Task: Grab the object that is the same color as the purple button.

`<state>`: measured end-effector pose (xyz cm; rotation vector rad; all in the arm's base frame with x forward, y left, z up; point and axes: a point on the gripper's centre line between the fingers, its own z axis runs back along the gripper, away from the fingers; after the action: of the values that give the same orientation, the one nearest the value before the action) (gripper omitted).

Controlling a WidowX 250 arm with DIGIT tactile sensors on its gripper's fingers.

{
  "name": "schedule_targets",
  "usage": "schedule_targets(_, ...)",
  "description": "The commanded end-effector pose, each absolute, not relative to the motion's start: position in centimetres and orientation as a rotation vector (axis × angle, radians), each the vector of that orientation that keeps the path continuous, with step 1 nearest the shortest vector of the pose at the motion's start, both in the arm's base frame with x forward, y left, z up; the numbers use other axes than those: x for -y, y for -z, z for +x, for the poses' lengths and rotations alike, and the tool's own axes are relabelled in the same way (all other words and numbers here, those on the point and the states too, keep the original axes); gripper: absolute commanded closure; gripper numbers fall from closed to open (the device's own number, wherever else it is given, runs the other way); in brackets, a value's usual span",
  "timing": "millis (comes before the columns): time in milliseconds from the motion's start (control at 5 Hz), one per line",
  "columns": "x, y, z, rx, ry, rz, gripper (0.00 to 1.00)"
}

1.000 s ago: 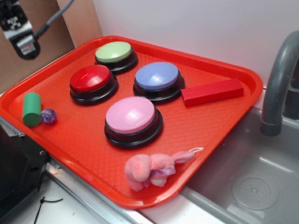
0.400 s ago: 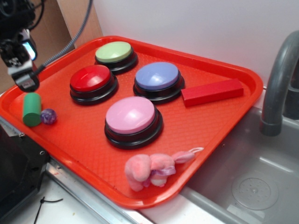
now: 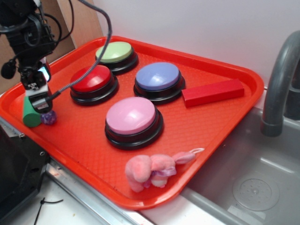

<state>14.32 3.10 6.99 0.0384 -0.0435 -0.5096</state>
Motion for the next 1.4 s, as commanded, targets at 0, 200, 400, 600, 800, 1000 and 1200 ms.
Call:
schedule_targets(0,-4.3,-3.8,14.2,0.019,0.578,0.020,0.00)
schedule_targets(200,-4.1,-2.8,13.9,-0.017,0.592,0.021,0.00)
schedule_targets(400,-3.6,-2.2,13.8,-0.034,0.600,0.035,0.00)
schedule_targets(600,-3.3,-2.0,13.6,-0.039,0.588,0.063,1.00)
schedule_targets(800,-3.2,-1.8,13.6,-0.042,0.568,0.072,1.00)
schedule_targets(1000,-3.6,-1.4,13.6,-0.069,0.532,0.074,1.00)
schedule_targets(1200,-4.6,-3.7,13.9,-0.098,0.351,0.014,1.00)
